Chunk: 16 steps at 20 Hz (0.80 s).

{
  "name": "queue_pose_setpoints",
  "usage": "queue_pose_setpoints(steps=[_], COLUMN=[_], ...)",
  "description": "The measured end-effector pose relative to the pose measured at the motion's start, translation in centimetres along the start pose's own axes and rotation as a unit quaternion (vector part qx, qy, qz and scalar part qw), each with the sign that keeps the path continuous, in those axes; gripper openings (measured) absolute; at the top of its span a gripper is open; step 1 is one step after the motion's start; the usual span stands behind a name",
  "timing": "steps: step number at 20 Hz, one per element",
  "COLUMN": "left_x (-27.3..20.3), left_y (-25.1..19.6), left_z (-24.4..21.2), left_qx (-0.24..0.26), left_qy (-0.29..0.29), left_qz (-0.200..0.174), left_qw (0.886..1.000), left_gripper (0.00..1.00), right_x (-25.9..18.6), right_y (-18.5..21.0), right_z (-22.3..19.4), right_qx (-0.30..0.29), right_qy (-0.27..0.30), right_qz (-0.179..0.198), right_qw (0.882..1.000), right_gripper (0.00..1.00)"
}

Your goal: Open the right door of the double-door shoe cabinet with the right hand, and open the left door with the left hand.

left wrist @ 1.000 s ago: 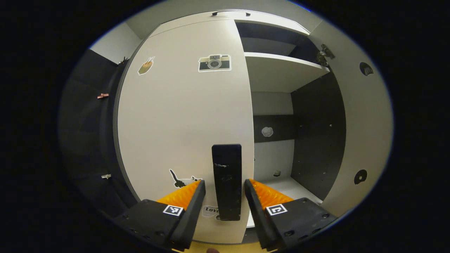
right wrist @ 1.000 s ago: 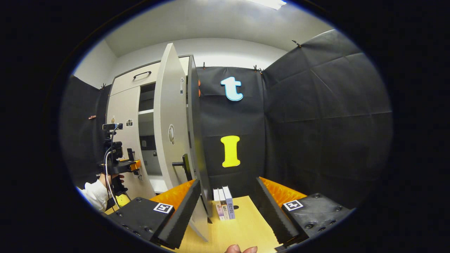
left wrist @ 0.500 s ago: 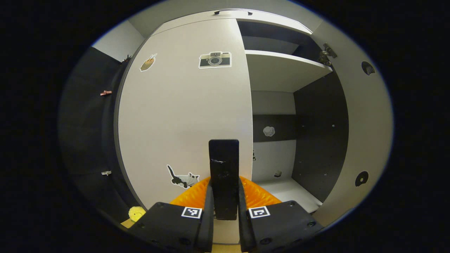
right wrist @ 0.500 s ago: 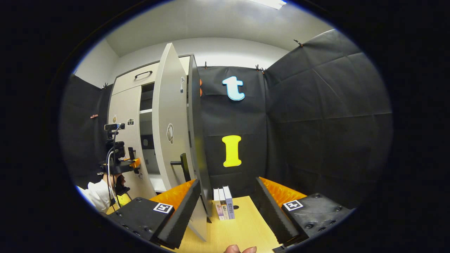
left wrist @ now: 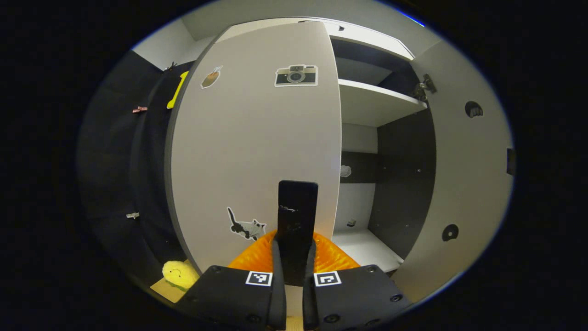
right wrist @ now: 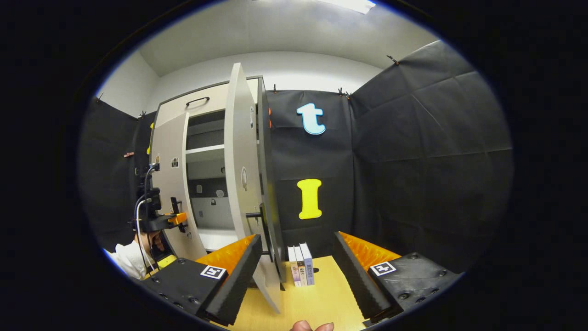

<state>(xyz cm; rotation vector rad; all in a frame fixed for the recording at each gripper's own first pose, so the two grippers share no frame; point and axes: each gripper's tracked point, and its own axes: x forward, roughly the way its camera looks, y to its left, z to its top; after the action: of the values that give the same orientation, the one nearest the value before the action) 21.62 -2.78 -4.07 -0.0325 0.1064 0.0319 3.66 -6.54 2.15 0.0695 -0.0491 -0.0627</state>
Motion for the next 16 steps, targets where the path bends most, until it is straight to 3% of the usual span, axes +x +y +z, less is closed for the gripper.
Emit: queue_pose_setpoints(steps=[3,4,5,9,16], left_x=[-3.2,-4.2,-5.1,-7.6,-10.4], left_y=[1.7,2.1,2.5,4.4,7.8], left_z=[-0.2,-0.4,-0.2,-0.3,-0.2], left_qx=[-0.002,-0.007,-0.010,-0.008,-0.015], left_qy=[0.002,0.005,0.006,0.009,0.011], left_qz=[-0.015,-0.020,-0.025,-0.037,-0.045], left_qw=[1.000,1.000,1.000,0.999,0.999], left_gripper=[0.19,0.19,0.19,0.19,0.17], right_x=[-0.6,-0.7,-0.9,-2.0,-2.1], right_y=[2.0,2.5,3.2,6.9,10.7], right_z=[0.3,0.4,0.4,1.0,0.6], right_qx=[0.004,0.003,0.001,-0.004,-0.010], right_qy=[-0.006,-0.007,-0.007,-0.015,-0.011], right_qz=[0.005,0.008,0.012,0.034,0.055], right_qw=[1.000,1.000,1.000,0.999,0.998], right_gripper=[0.98,0.92,0.98,1.00,0.98])
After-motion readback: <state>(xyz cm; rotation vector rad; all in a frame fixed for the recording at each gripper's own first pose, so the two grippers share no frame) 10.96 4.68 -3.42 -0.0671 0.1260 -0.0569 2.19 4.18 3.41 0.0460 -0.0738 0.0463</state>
